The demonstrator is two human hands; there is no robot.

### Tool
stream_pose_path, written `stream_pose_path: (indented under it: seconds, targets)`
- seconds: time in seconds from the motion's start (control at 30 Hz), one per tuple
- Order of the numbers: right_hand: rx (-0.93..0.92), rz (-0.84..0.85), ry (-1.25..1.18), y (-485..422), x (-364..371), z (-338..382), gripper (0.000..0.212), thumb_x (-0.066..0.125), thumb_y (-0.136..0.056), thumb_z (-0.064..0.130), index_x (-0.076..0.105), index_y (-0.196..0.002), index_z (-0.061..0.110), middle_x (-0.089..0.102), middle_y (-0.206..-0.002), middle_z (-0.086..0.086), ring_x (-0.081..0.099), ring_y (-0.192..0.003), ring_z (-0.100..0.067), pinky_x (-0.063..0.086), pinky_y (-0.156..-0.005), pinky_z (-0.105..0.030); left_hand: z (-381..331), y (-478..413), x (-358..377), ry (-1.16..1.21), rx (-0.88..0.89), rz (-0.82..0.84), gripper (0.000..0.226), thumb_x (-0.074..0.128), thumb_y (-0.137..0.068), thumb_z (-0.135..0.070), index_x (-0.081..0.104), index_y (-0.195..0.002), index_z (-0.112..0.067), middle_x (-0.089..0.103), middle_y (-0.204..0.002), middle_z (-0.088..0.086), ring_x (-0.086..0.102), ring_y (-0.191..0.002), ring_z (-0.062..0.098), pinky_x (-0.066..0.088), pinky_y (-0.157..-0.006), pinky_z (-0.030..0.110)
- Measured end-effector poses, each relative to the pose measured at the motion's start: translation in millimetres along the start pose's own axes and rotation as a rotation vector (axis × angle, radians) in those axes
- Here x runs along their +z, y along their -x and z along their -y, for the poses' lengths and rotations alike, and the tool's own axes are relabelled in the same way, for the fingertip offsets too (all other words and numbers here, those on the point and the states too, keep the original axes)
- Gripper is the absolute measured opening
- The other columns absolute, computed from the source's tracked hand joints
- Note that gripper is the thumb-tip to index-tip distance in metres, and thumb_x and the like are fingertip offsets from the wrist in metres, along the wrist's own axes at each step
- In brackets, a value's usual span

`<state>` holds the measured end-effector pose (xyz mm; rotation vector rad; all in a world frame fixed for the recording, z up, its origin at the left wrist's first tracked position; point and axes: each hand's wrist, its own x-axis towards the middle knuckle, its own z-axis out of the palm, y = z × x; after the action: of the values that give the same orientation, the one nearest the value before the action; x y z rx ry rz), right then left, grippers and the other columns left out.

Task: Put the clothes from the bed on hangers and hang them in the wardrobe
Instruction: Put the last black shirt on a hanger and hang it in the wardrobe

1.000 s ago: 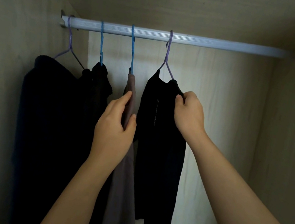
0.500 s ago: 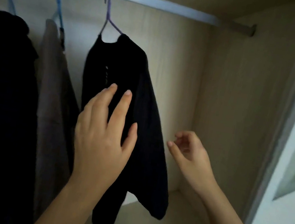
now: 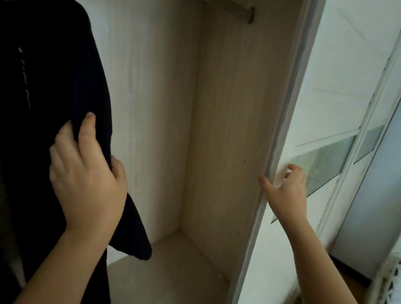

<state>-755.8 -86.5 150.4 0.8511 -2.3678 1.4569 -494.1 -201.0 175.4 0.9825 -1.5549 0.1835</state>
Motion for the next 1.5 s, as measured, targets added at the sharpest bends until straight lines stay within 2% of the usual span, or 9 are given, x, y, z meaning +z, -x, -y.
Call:
stream_pose_path:
  seconds: [0.1, 0.17, 0.37, 0.6, 0.77, 0.97, 1.13, 1.37, 1.5]
  targets:
    - [0.045, 0.038, 0.069, -6.6, 3.5, -6.5, 0.051, 0.064, -0.079, 0.042, 0.042, -0.104, 0.004, 0.046, -0.099, -0.008, 0.052, -0.088, -0.030, 0.037, -0.069, -0.033, 2.2, -0.9, -0.9, 0.081, -0.036, 0.011, 0.051, 0.051, -0.082, 0.001, 0.036, -0.131, -0.005, 0.048, -0.123, 0.029, 0.050, -0.105, 0.045, 0.046, -0.076, 0.054]
    - [0.037, 0.017, 0.111, -5.4, 4.4, -8.8, 0.046, 0.061, -0.079, 0.044, 0.039, -0.092, 0.007, 0.045, -0.090, -0.006, 0.047, -0.074, -0.026, 0.033, -0.065, -0.032, 3.3, 0.9, -2.8, 0.110, -0.060, 0.029, 0.049, 0.050, -0.084, 0.001, 0.038, -0.131, -0.003, 0.049, -0.122, 0.028, 0.052, -0.105, 0.044, 0.046, -0.076, 0.052]
    - [0.003, -0.014, 0.147, -4.0, 4.1, -10.5, 0.046, 0.062, -0.078, 0.044, 0.041, -0.093, 0.005, 0.046, -0.092, -0.008, 0.044, -0.075, -0.026, 0.032, -0.067, -0.032, 9.3, 15.1, -8.1, 0.101, -0.028, 0.101, 0.047, 0.052, -0.085, -0.001, 0.040, -0.130, -0.002, 0.051, -0.120, 0.025, 0.055, -0.101, 0.040, 0.047, -0.073, 0.045]
    - [-0.055, -0.025, 0.156, 14.8, 7.8, -2.8, 0.052, 0.063, -0.077, 0.045, 0.044, -0.099, 0.001, 0.053, -0.097, -0.015, 0.046, -0.074, -0.027, 0.034, -0.064, -0.033, 15.3, 32.3, -32.6, 0.129, -0.017, 0.117, 0.043, 0.055, -0.086, -0.011, 0.045, -0.127, -0.005, 0.050, -0.123, 0.020, 0.053, -0.109, 0.032, 0.046, -0.083, 0.042]
    - [-0.117, -0.026, 0.157, 46.9, 10.5, 15.5, 0.058, 0.062, -0.077, 0.049, 0.044, -0.101, 0.000, 0.054, -0.101, -0.017, 0.056, -0.084, -0.037, 0.033, -0.064, -0.033, 20.2, 44.4, -62.6, 0.120, 0.069, 0.127, 0.034, 0.051, -0.085, -0.019, 0.052, -0.117, -0.007, 0.054, -0.117, 0.014, 0.055, -0.104, 0.027, 0.043, -0.083, 0.030]
    - [-0.172, -0.048, 0.113, 98.9, 19.8, 52.0, 0.054, 0.062, -0.076, 0.052, 0.039, -0.090, 0.006, 0.043, -0.084, -0.008, 0.045, -0.067, -0.028, 0.029, -0.057, -0.032, 38.8, 57.9, -107.1, 0.122, 0.079, 0.125, 0.028, 0.047, -0.086, -0.022, 0.056, -0.109, -0.007, 0.056, -0.107, 0.006, 0.044, -0.098, -0.002, 0.032, -0.086, -0.001]
    - [-0.237, -0.036, 0.056, 145.9, 22.5, 83.5, 0.056, 0.061, -0.073, 0.057, 0.035, -0.084, 0.009, 0.042, -0.078, -0.007, 0.041, -0.060, -0.023, 0.015, -0.045, -0.023, 48.9, 69.3, -139.6, 0.100, 0.078, 0.090, 0.027, 0.044, -0.087, -0.024, 0.058, -0.103, -0.007, 0.053, -0.103, -0.003, 0.044, -0.097, -0.004, 0.035, -0.087, 0.001]
    - [-0.384, 0.042, -0.042, 201.5, 22.8, 119.4, 0.067, 0.054, -0.065, 0.065, 0.047, -0.087, 0.002, 0.041, -0.071, -0.005, 0.036, -0.053, -0.021, 0.011, -0.045, -0.017, 65.8, 83.1, -177.1, 0.065, -0.018, 0.034, 0.029, 0.045, -0.086, -0.024, 0.058, -0.106, -0.009, 0.049, -0.108, -0.008, 0.045, -0.100, -0.004, 0.033, -0.088, 0.000]
    - [-0.490, 0.091, -0.115, 229.9, 22.3, 138.1, 0.066, 0.059, -0.065, 0.067, 0.047, -0.078, 0.003, 0.037, -0.063, 0.000, 0.030, -0.045, -0.018, 0.008, -0.045, -0.012, 70.4, 84.8, -206.9, -0.028, -0.007, -0.026, 0.028, 0.046, -0.086, -0.020, 0.059, -0.106, -0.005, 0.053, -0.108, -0.002, 0.044, -0.102, -0.001, 0.034, -0.091, 0.003]
